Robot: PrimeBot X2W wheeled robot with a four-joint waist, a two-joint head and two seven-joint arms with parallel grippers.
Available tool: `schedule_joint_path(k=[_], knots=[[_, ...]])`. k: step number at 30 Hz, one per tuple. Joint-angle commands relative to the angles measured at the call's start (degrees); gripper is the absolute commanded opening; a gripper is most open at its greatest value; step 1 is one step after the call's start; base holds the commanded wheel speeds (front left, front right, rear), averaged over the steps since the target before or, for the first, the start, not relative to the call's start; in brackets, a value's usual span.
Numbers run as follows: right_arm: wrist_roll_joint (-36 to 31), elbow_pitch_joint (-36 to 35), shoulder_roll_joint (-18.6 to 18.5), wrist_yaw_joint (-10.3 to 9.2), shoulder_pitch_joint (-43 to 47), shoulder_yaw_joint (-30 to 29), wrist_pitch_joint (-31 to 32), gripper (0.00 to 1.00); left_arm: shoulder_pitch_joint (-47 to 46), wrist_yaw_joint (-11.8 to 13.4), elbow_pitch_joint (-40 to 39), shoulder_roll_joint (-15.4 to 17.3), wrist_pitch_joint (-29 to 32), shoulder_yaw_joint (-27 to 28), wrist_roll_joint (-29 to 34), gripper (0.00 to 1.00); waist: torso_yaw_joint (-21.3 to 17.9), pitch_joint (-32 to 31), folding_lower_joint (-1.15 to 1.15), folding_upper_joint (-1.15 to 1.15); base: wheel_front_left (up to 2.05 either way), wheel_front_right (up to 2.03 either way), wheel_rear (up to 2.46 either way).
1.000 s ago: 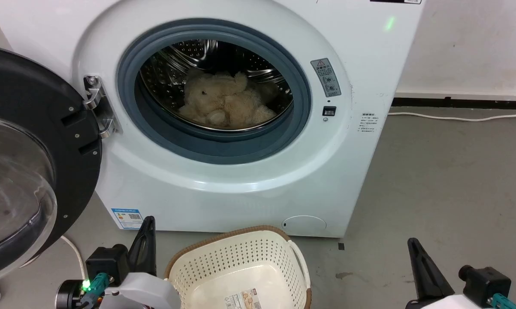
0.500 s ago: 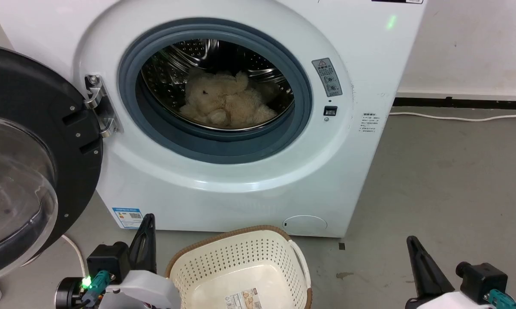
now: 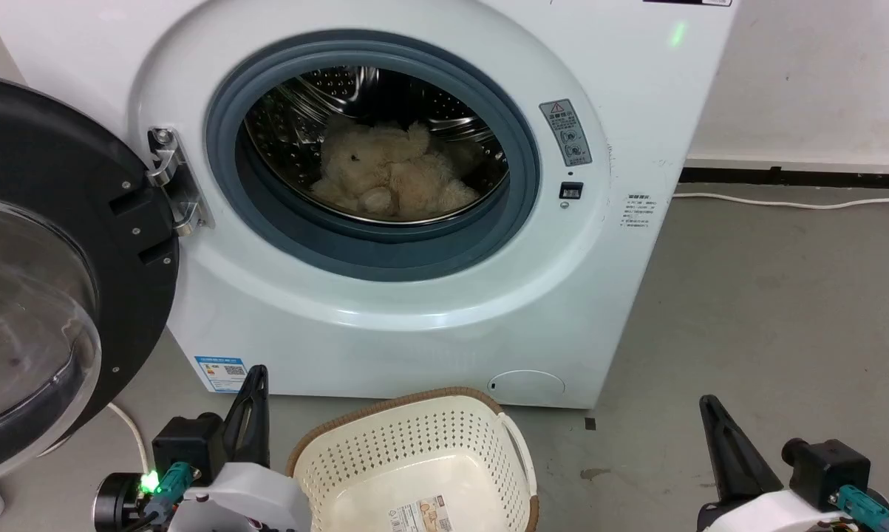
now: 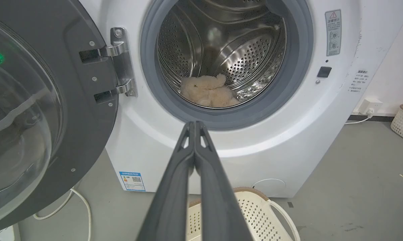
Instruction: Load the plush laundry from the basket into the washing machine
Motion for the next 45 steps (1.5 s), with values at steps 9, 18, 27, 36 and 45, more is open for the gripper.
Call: schedule_joint_path(k=[9, 18, 27, 36, 45], knots=[[-1.9, -1.1, 0.0, -0.02, -1.0, -0.2, 1.1, 0.00, 0.7, -0.9, -0.9, -1.0, 0.9, 1.2, 2.0, 0.00, 0.1, 0.0, 0.00, 0.00, 0.00, 0.00, 0.00], [-3.2, -1.7, 0.0, -0.03, -1.4, -0.3, 2.0, 0.00, 0.7, -1.4, -1.4, -1.7, 1.6, 2.0, 3.4, 0.00, 0.2, 0.1, 0.00, 0.00, 0.00, 0.00, 0.00], [-4.8, -2.5, 0.0, -0.03, -1.8, -0.4, 3.1, 0.00, 0.8, -2.0, -1.9, -2.5, 2.5, 3.1, 5.1, 0.00, 0.3, 0.1, 0.00, 0.00, 0.00, 0.00, 0.00], [-6.2, -3.2, 0.0, -0.03, -2.1, -0.4, 4.0, 0.00, 0.9, -2.6, -2.4, -3.2, 3.2, 3.9, 6.5, 0.00, 0.4, 0.2, 0.00, 0.00, 0.00, 0.00, 0.00], [-7.5, -3.9, 0.0, -0.04, -2.5, -0.5, 4.9, 0.00, 1.0, -3.1, -2.9, -3.9, 3.8, 4.7, 7.9, 0.00, 0.5, 0.2, 0.00, 0.00, 0.00, 0.00, 0.00]])
